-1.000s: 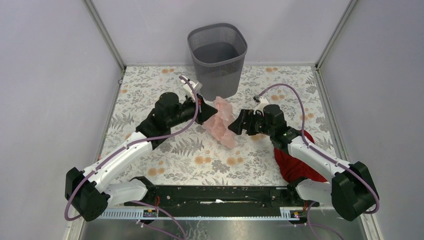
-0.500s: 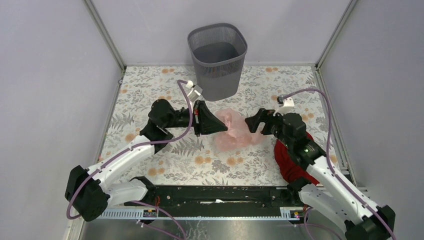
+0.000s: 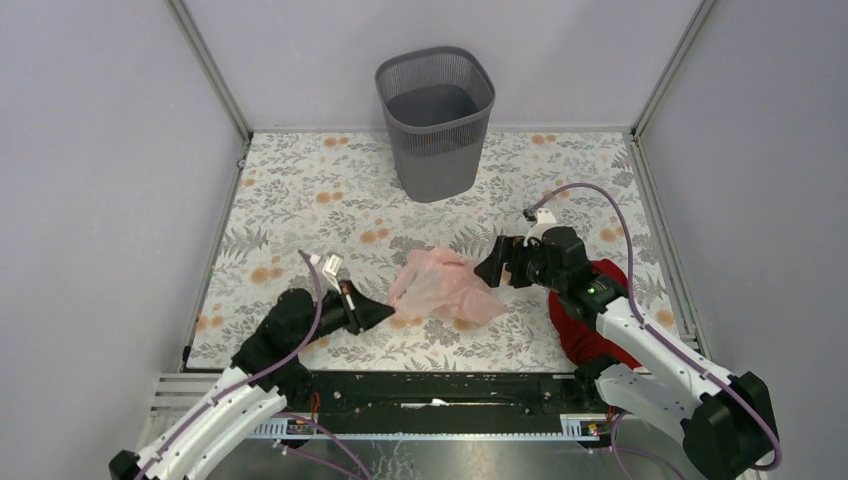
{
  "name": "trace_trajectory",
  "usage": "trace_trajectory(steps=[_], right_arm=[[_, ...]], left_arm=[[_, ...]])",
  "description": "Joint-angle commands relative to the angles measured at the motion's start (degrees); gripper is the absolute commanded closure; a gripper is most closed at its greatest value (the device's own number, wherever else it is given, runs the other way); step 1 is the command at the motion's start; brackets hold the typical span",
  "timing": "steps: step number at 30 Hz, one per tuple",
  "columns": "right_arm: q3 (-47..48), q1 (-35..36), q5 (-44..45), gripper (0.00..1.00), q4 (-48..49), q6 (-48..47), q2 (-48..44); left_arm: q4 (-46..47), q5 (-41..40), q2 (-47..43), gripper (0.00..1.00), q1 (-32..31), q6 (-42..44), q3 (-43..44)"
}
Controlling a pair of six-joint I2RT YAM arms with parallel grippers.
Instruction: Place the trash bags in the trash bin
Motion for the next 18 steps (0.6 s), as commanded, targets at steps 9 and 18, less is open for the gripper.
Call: trace_trajectory(steps=[9,18], right_arm=[[-2.51,0.49,-12.35,0.03,6.39,8.44,-0.56],[-2.5,14.85,-5.67,0.11,15.58,14.72,7.45]], left_arm=[[-23.73,-26.21,-2.47,1.0,0.08,-14.07,3.57],[-20.06,-30.14,7.03,1.0,0.08,-12.02,8.26]])
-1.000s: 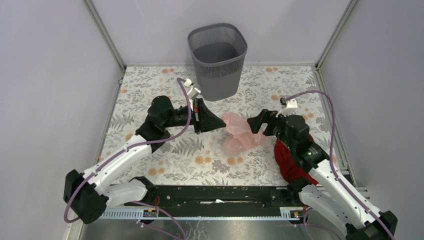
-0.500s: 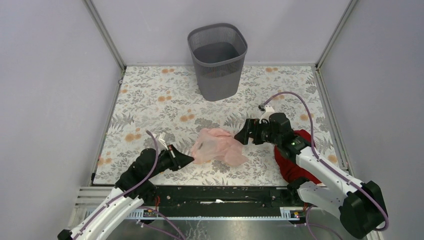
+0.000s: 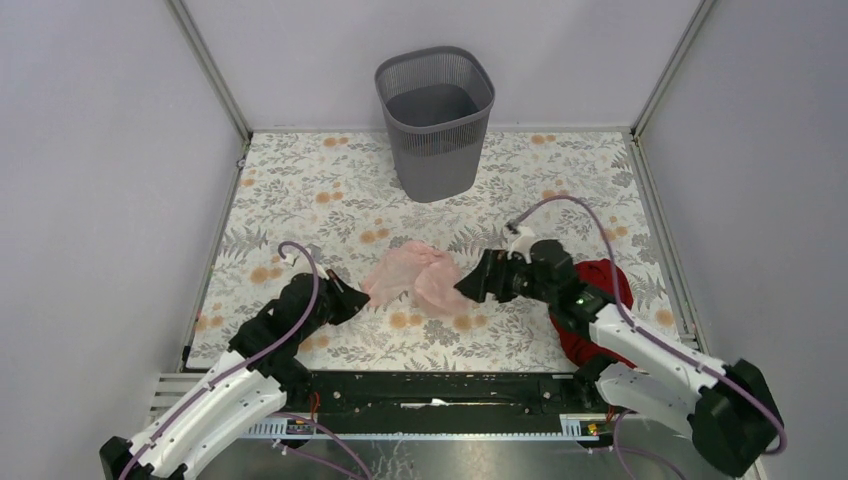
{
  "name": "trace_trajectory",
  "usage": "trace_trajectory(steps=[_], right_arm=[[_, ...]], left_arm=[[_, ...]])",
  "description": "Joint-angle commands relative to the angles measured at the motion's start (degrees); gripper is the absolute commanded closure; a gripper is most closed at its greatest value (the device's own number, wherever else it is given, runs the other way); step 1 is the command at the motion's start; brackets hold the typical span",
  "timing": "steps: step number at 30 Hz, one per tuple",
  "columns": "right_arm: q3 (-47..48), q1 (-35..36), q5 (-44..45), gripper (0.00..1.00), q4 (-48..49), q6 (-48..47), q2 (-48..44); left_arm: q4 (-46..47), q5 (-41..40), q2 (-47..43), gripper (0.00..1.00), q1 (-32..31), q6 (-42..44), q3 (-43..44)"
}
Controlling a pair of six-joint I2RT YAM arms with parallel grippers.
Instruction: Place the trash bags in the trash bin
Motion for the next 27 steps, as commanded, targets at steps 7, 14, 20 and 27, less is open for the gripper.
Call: trace_trajectory(steps=[7,14,20,27], right_arm=[[22.84,26.01,27.24,0.2,-7.73,-5.05,31.74],[25.64,28.32,29.56,0.2,-9.24,-9.48,32.26],[20.73,28.25,24.98,0.19,-4.35,-7.44,24.11],[14.85,28.19,28.71,0.0,-0.6,-4.73,17.57]], left_arm=[[2.9,-4.55,3.41,1.0,0.17,1.11,2.07],[-0.9,-7.84,-2.72,1.0,0.17,-0.07,1.51],[0.06,-9.56,-4.86,1.0,0.17,-2.17,-1.29],[3.18,-8.17,-4.76,1.0,0.19,-3.63,-5.3]])
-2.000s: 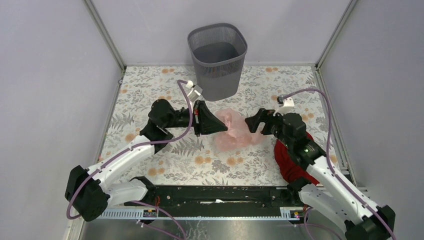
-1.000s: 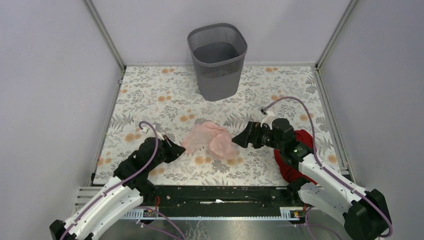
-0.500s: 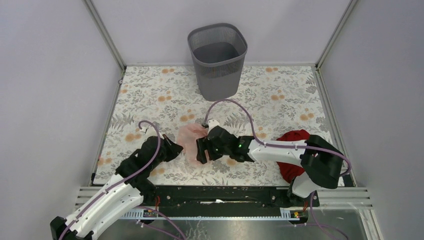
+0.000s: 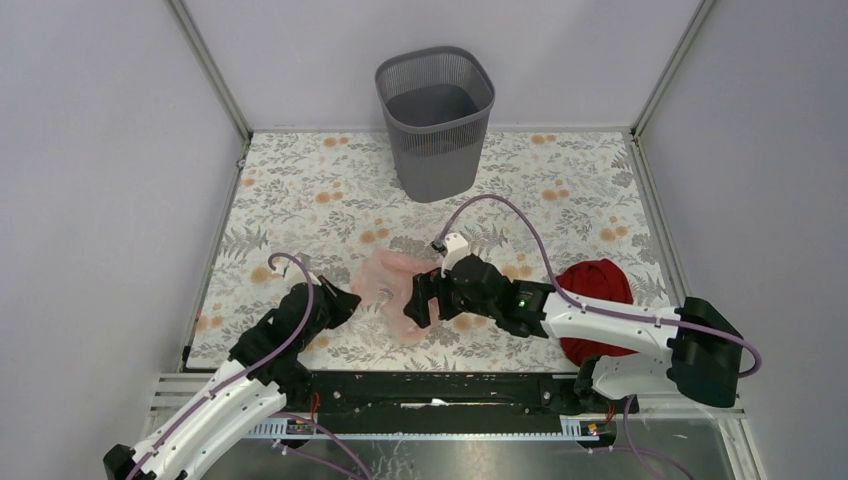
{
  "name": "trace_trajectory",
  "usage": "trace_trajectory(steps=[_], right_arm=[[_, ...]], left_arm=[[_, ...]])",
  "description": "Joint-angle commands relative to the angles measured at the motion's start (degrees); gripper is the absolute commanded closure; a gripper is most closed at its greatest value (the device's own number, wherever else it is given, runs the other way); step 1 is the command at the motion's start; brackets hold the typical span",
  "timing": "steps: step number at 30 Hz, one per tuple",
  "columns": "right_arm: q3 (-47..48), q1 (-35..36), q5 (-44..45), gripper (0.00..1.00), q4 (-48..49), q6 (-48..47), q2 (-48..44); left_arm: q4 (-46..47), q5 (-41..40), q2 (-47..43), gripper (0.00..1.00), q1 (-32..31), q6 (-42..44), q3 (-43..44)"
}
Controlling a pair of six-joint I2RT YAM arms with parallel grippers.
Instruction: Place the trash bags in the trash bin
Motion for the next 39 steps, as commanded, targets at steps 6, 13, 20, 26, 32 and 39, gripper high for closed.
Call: trace_trajectory(steps=[6,13,20,26,32,39], right_arm=[[-7.53,-2.07,7.05,0.05,6.83,2.87,-7.93],[-11.93,-2.79,-2.18,0.38,7.6,-1.08,-9.33],[-13.7,-2.66,-12.05,0.39,11.75,-2.8,-2.11],[-16.14,-2.69,-6.33,0.27,22.19,3.67,4.85],[-14.65,-2.69,-4.43,0.29,27.23,3.33,11.69],[-15.35,-2.69,3.33,0.96,23.56,2.94,8.58]], left_arm=[[3.5,-0.25,0.33,1.0,0.21,-0.99,-1.19],[3.58,0.07,-0.49,1.0,0.17,-1.48,-1.47],[4.81,0.76,0.17,1.0,0.18,-1.58,-1.86],[3.53,1.05,0.79,1.0,0.17,-1.41,-0.76],[2.78,1.21,-1.32,1.0,0.17,-1.92,-0.96],[2.45,0.01,0.39,1.0,0.17,0.0,1.18]])
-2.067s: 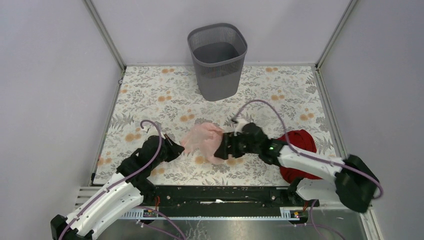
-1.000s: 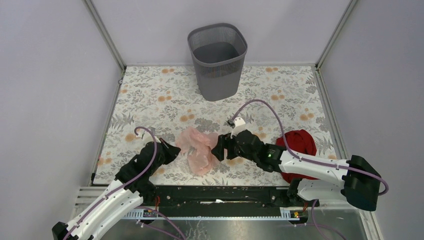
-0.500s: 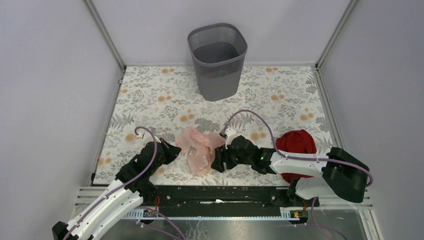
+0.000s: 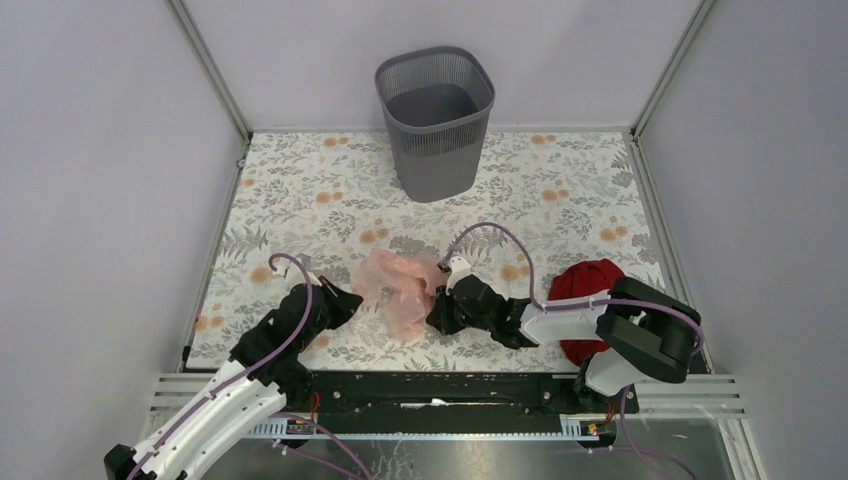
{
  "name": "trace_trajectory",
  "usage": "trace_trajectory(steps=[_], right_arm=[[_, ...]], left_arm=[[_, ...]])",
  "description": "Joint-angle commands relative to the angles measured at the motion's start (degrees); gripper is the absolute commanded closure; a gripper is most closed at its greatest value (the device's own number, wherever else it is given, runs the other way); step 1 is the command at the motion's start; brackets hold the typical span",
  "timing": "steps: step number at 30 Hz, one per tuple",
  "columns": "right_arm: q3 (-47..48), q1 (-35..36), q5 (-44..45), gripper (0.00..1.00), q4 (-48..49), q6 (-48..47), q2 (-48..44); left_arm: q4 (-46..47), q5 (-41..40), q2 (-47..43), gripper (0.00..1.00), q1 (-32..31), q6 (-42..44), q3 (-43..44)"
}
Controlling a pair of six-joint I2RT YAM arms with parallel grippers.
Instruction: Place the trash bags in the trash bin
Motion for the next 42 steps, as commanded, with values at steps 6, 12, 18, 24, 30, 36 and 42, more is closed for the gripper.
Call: trace_trajectory(steps=[6,12,18,24,30,36,42], right_arm=[[4.77,-5.09,13.33,1.0,-28.05,-5.79,-20.98],[13.01,-15.66,8.16,1.0,-38.48,-11.11,-26.06],[43.1,-16.1,11.69,1.0,-54.28,-20.92,-26.5],[33.13,-16.15,2.77,1.0,-41.62,-19.94,-35.32],[10.27,-16.17,8.38,1.0,-38.67,-11.0,-29.27],[24.24,-16.16,7.93,1.0,-41.93,-17.0,-31.74],[41.15,-16.13,0.42,1.0,-45.85,-20.8,-31.4]], left_arm=[[-3.09,-10.59,1.98,1.0,0.17,8.15,9.77],[-0.1,-15.76,13.72,1.0,0.32,16.67,20.35],[-4.4,-17.12,21.82,1.0,0.53,29.22,50.92],[0.76,-10.21,11.35,1.0,0.52,24.14,41.26],[-7.93,-4.0,12.46,1.0,0.54,8.17,19.42],[-5.11,-5.14,11.45,1.0,0.52,17.59,32.55],[-2.44,1.35,18.01,1.0,0.52,22.69,52.28]])
